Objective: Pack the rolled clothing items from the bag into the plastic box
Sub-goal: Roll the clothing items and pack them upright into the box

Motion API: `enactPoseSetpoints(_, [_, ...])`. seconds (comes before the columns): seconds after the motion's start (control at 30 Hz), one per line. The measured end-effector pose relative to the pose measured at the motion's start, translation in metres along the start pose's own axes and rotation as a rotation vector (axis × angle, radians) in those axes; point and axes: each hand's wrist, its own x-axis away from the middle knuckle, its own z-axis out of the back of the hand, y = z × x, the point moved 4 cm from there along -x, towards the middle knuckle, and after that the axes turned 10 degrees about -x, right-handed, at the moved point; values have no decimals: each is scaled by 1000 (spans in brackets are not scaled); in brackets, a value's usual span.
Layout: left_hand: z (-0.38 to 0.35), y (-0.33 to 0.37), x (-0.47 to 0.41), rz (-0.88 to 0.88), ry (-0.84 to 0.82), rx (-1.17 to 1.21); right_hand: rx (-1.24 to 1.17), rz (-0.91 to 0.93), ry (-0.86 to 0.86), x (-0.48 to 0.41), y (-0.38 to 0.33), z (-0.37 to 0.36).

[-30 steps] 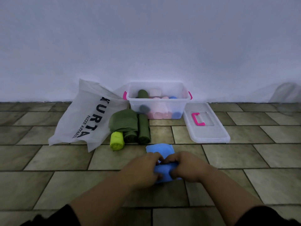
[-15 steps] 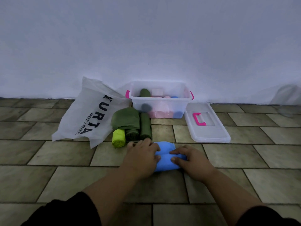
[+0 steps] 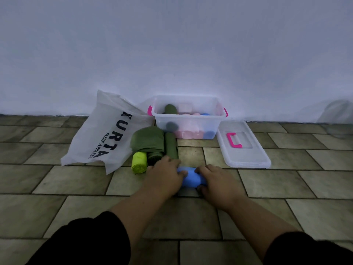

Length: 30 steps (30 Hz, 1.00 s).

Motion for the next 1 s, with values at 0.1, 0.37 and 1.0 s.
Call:
enactPoseSetpoints(0.1, [6,-1,13,452,91,697,-51,-203,-53,-14,5,5])
enactPoseSetpoints(0.37, [-30,52,36,721,-419,1294,-459,-497,-116,-1,-4,-4])
enactPoseSetpoints(1.0, [33,13,-63,442,-123,1116,-1756,-648,-304,-38,4,37])
